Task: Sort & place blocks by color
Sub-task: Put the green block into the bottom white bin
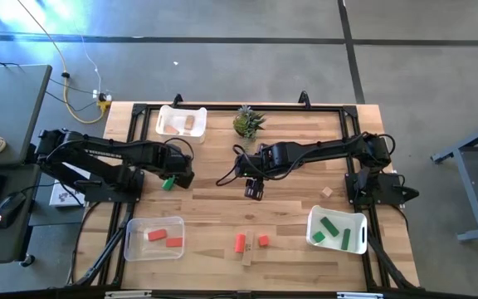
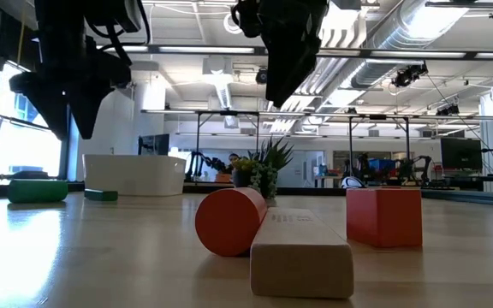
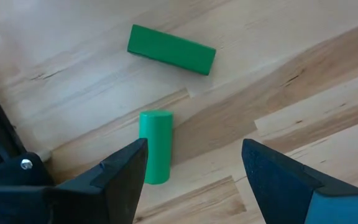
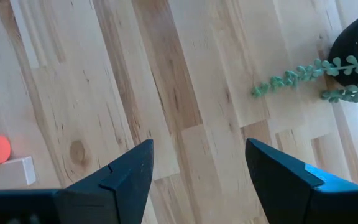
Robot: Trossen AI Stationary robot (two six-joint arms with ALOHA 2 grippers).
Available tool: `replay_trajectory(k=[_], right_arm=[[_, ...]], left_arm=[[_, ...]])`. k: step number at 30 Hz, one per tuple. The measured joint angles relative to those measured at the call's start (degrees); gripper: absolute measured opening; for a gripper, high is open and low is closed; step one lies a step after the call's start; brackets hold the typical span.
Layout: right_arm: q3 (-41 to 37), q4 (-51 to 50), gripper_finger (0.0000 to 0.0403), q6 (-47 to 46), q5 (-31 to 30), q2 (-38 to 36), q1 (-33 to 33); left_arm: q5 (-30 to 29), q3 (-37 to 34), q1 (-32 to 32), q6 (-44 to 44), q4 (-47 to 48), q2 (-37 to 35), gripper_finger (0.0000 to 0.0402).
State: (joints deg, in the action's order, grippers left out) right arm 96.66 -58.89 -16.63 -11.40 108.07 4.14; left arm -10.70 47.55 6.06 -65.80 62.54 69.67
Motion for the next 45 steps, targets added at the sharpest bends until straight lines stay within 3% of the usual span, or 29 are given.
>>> replay_trajectory(k=[24, 33, 45], right_arm=[[0.00, 0.04, 0.0241, -1.95, 0.70, 0.00, 0.00], [0.00, 0.13, 0.0241, -3.03, 0.69, 0.00, 0.00], [0.00, 0.47, 0.0241, -4.36, 0.64, 0.00, 0.00]], left_arm=[[0.41, 0.00, 0.40, -1.51, 0.63, 0.22, 0.0250], [1.31, -0.19, -0.57, -1.71, 0.80, 3.41, 0.0250], [6.18, -9.25, -0.54, -2.98, -3.53, 5.99, 0.0250]])
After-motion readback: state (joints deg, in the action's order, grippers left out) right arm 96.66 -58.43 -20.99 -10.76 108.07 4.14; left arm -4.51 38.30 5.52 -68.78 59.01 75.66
